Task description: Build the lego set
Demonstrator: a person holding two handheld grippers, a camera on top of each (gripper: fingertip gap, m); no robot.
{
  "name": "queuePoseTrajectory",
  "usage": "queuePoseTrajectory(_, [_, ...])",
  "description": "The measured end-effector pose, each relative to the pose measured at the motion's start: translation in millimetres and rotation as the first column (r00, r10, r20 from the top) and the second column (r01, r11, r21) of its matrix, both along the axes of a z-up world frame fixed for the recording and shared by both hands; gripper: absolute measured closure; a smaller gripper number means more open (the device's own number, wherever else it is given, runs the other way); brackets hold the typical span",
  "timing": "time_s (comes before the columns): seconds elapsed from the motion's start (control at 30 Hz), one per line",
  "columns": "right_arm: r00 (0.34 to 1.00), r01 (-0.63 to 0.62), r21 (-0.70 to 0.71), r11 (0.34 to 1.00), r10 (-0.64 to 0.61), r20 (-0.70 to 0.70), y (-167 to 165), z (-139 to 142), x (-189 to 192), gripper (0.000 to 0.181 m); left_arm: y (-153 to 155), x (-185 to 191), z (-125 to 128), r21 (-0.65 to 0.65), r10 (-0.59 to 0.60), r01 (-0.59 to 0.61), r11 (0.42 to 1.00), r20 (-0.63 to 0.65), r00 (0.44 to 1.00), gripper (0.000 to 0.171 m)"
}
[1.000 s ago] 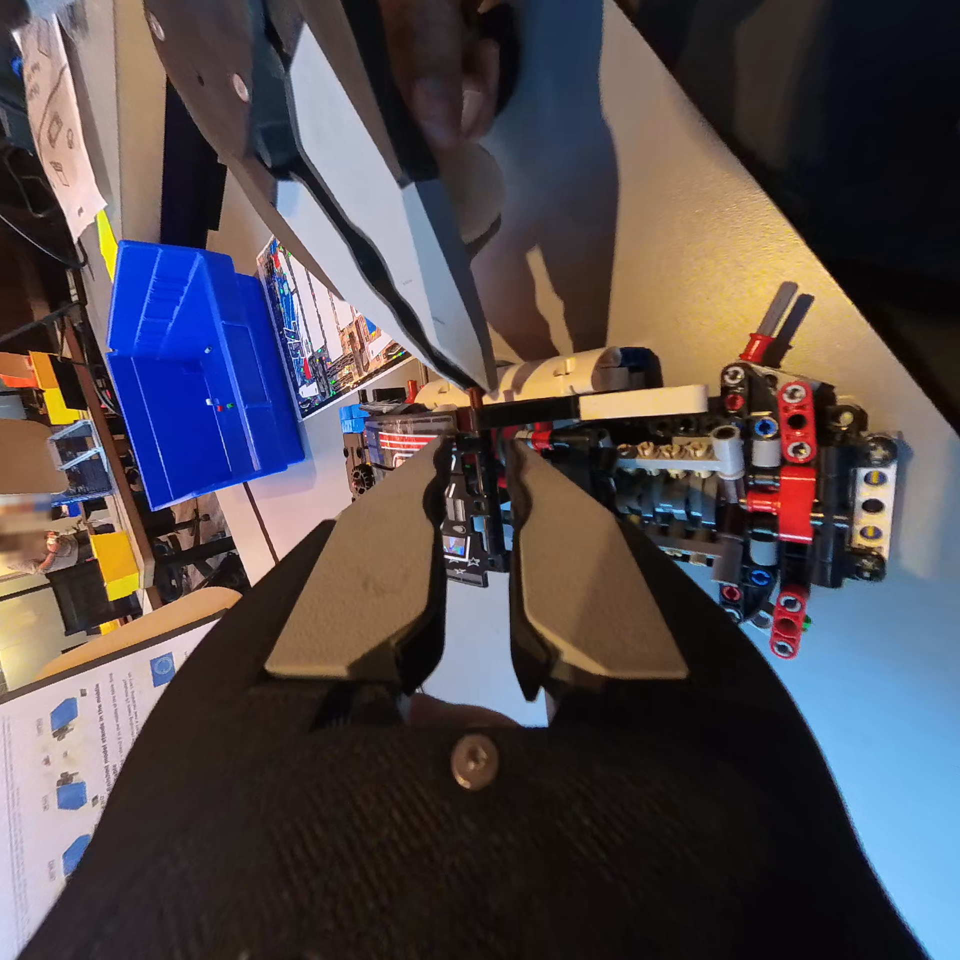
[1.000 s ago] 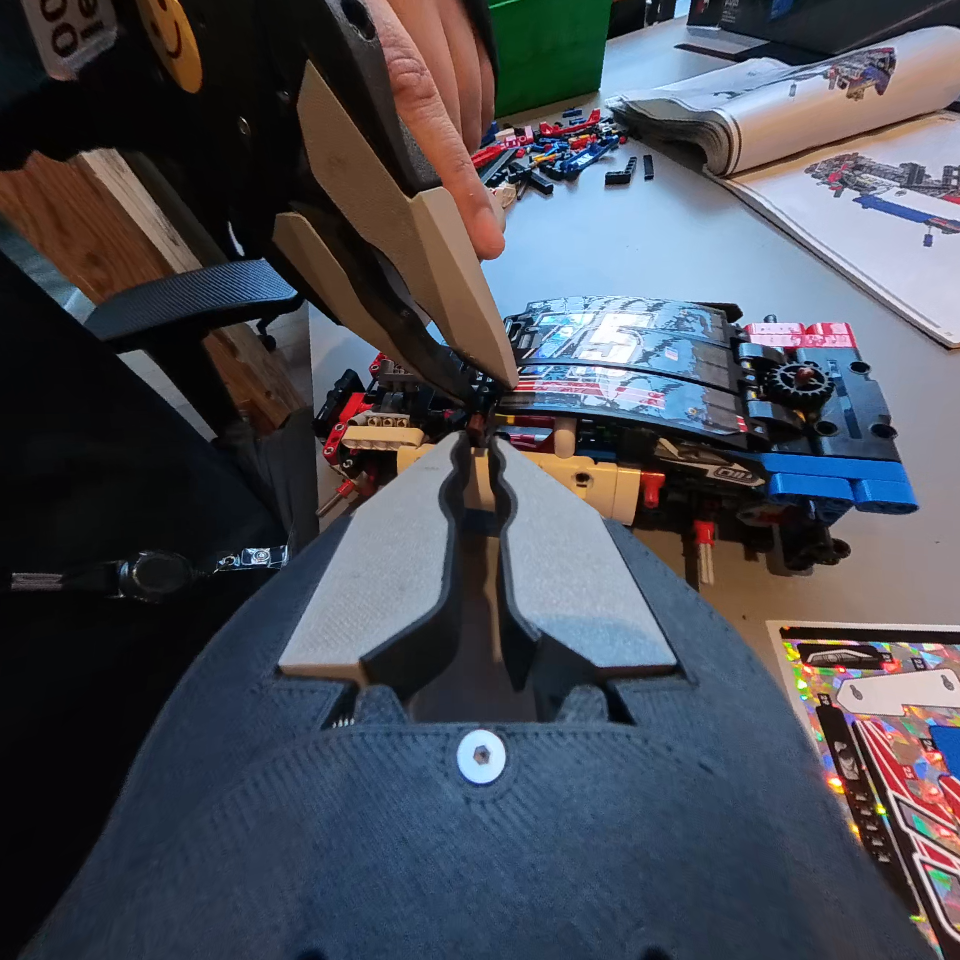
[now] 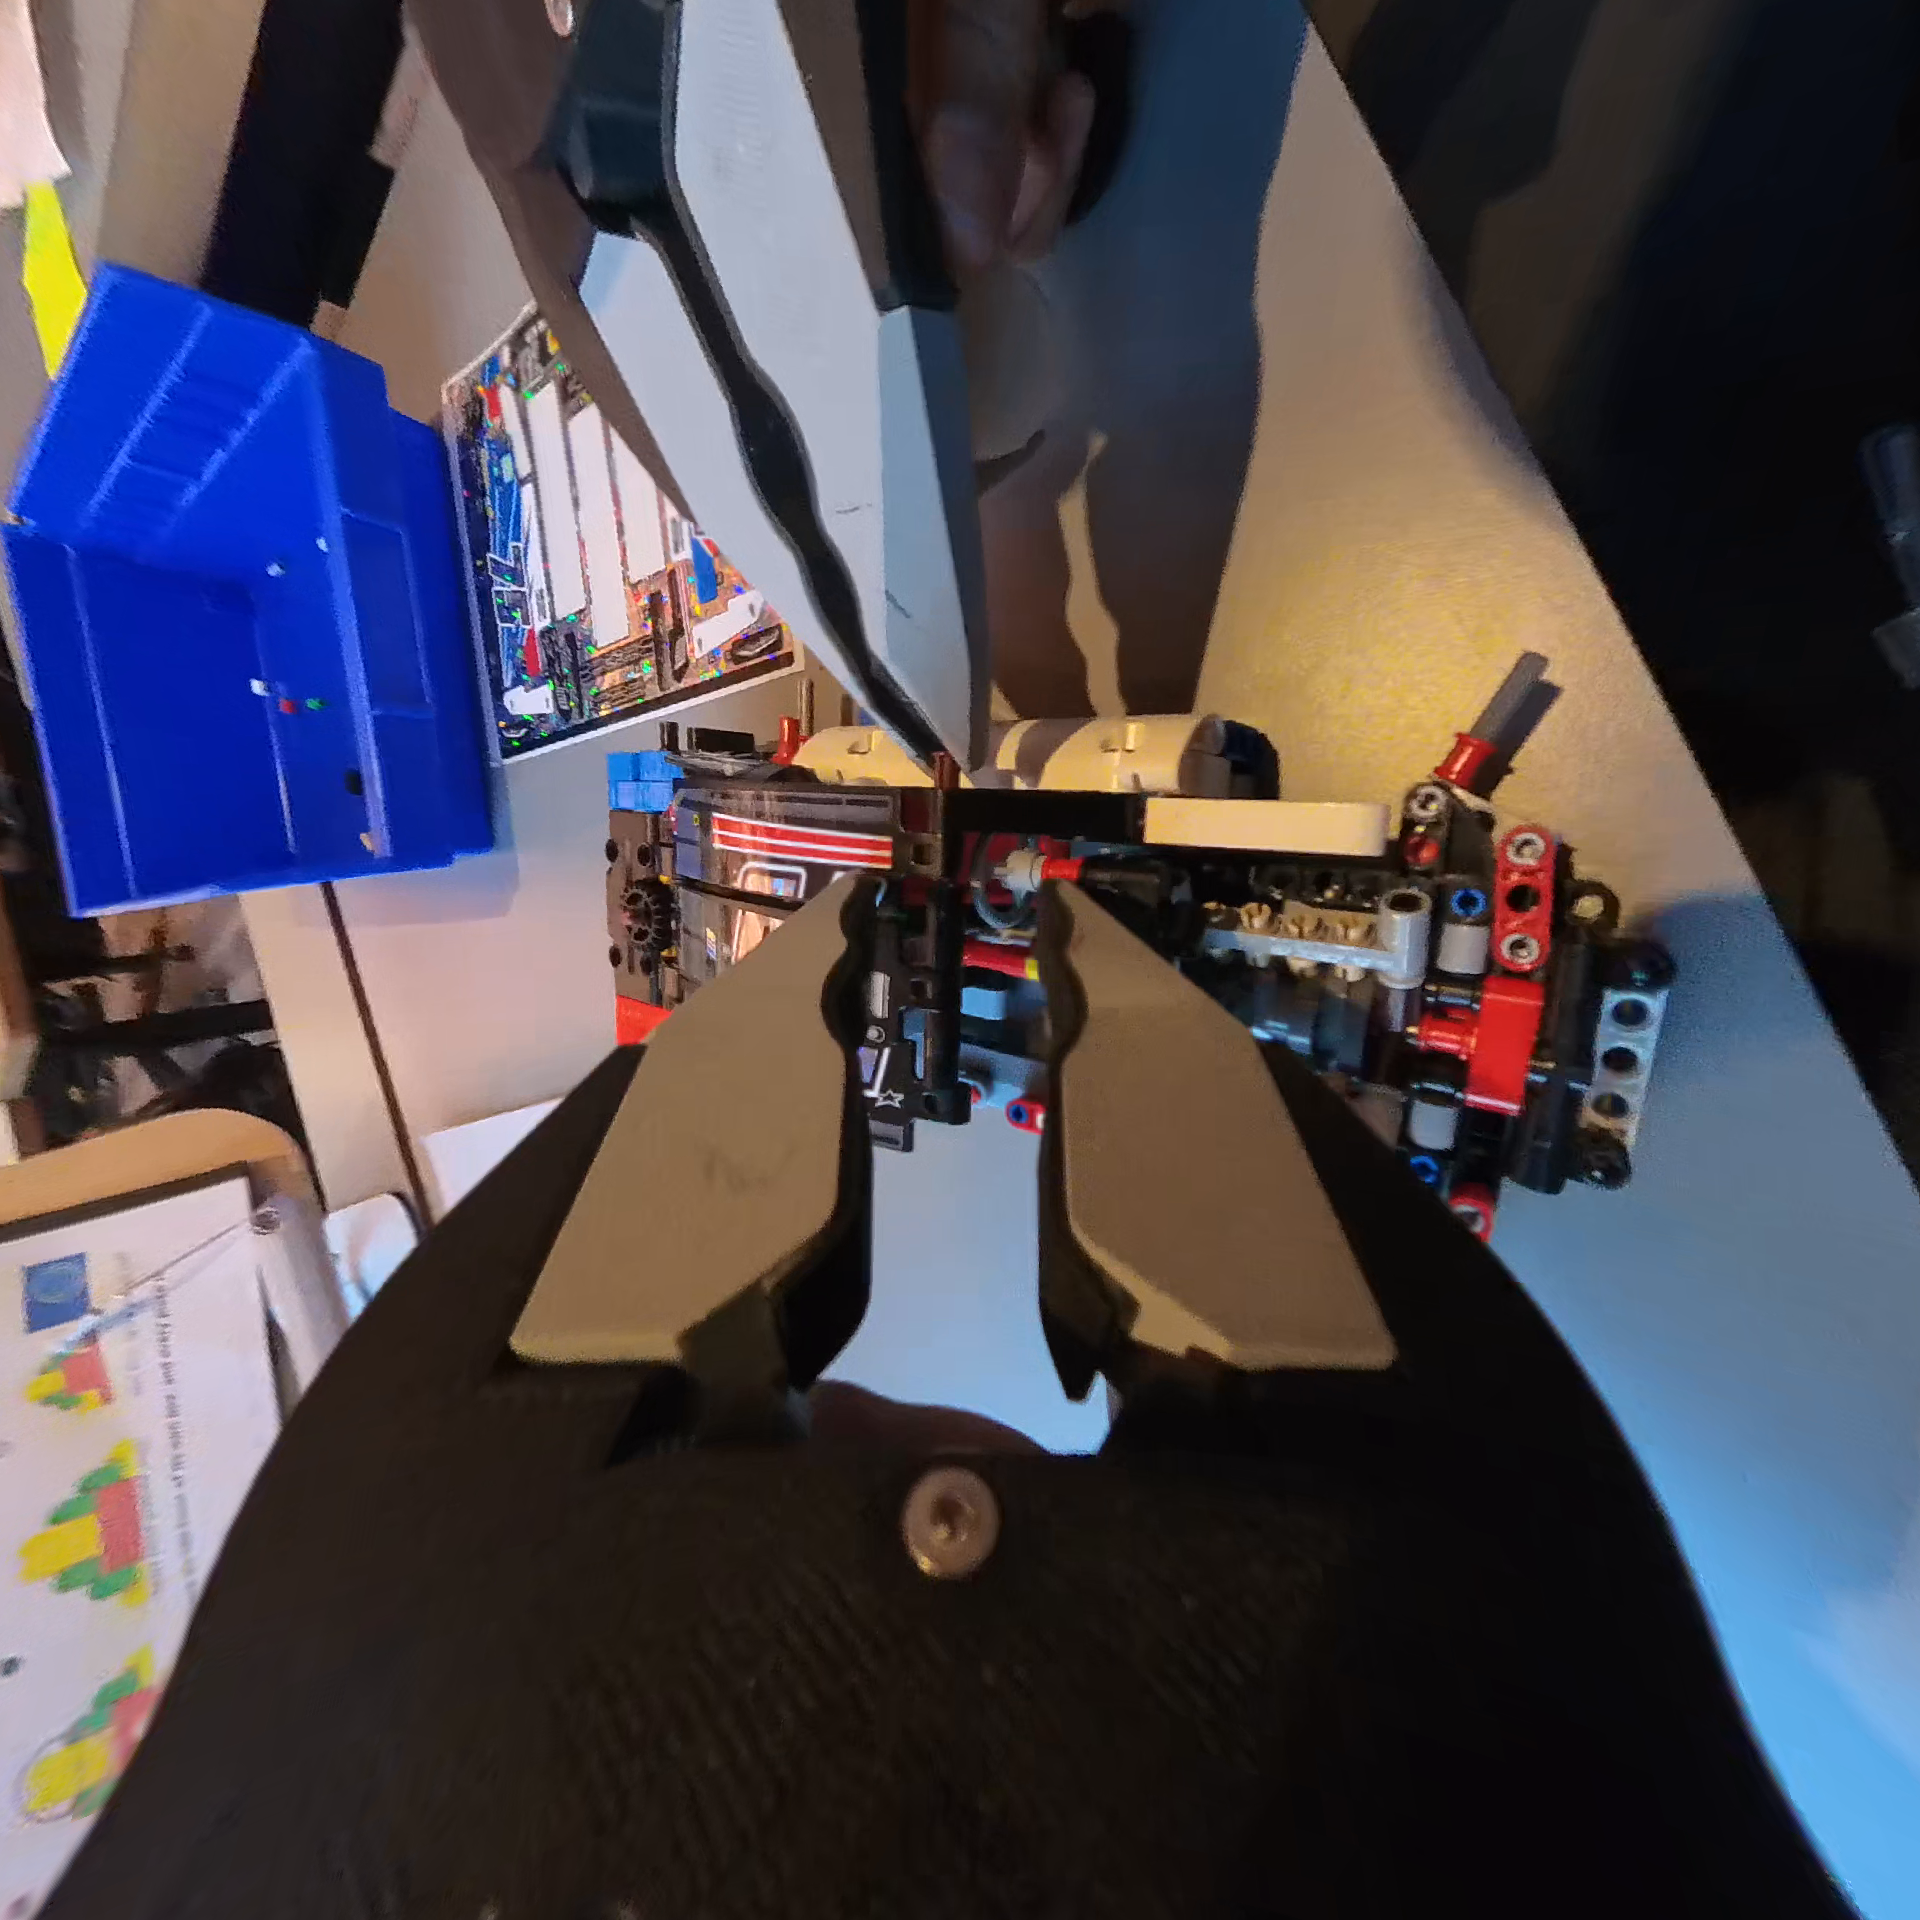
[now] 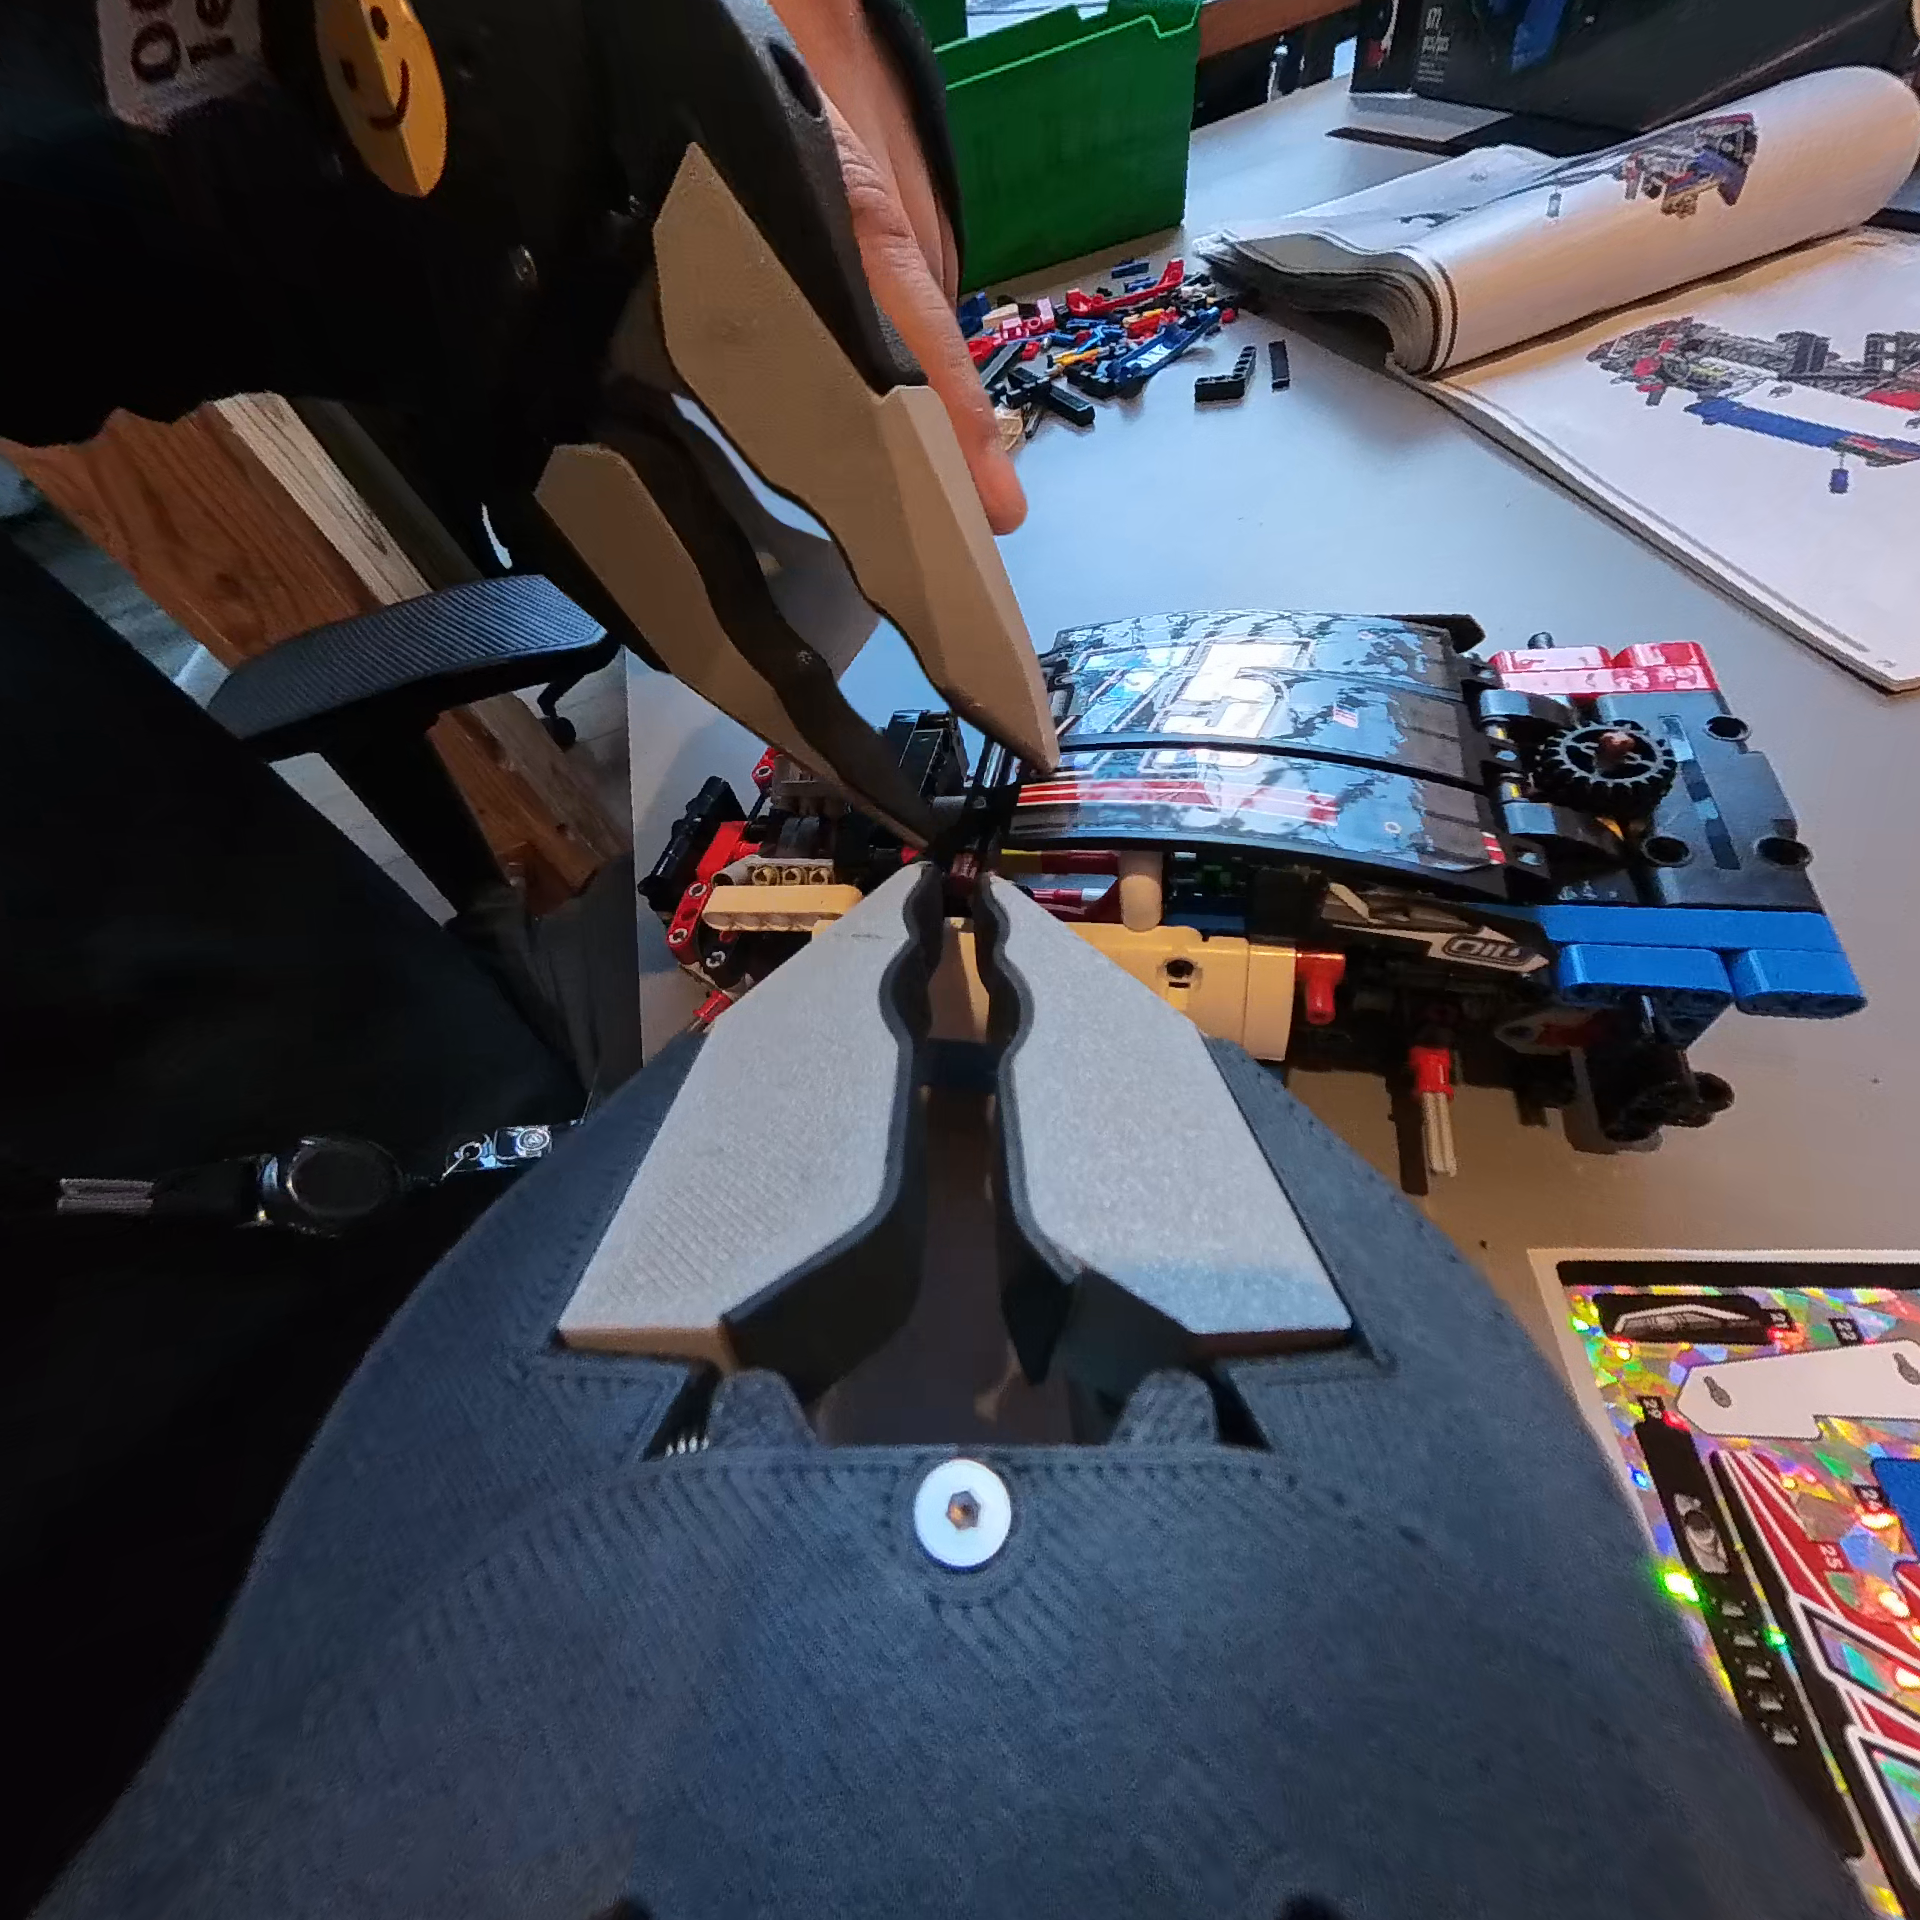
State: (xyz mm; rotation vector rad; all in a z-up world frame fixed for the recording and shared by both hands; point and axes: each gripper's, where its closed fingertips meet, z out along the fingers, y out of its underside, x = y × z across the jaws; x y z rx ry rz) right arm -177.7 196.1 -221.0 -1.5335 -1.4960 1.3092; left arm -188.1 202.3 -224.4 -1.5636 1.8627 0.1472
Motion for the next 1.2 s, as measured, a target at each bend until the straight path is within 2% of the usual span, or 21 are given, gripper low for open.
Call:
queuePoseTrajectory(0.27, [1.000,0.017,-0.023,1.000,-0.017,-0.012,2.8,2.5,2.9,0.177,2.1,1.0,1.3,-0.119,0.145,-0.138,0.983,0.051,0.988,0.136])
queuePoseTrajectory(0.47, [1.000,0.019,-0.025,1.000,-0.019,-0.006,2.5,1.1,1.8,0.176,1.3,0.0,1.6,-0.266,0.263,-0.229,0.936,0.102,0.959,0.129])
queuePoseTrajectory(0.57, [1.000,0.019,-0.020,1.000,-0.019,-0.010,2.5,1.7,1.4,0.177,9.1,-2.2,4.5,-0.219,0.263,-0.236,0.947,0.103,0.959,0.151])
queuePoseTrajectory(0.8, [1.000,0.021,-0.019,1.000,-0.021,-0.013,3.0,2.0,1.7,0.178,9.2,-0.8,2.8,-0.094,0.175,-0.172,0.981,0.021,0.984,0.152])
queuePoseTrajectory(0.87, [1.000,0.022,-0.015,1.000,-0.022,-0.012,3.3,1.9,1.6,0.178,7.6,2.9,4.4,-0.093,0.163,-0.159,0.983,0.037,0.986,0.157])
queuePoseTrajectory(1.2, [0.999,0.039,-0.042,0.998,-0.040,-0.012,7.6,2.0,0.6,0.178,11.2,4.1,4.3,-0.098,0.176,-0.169,0.981,0.065,0.982,0.158])
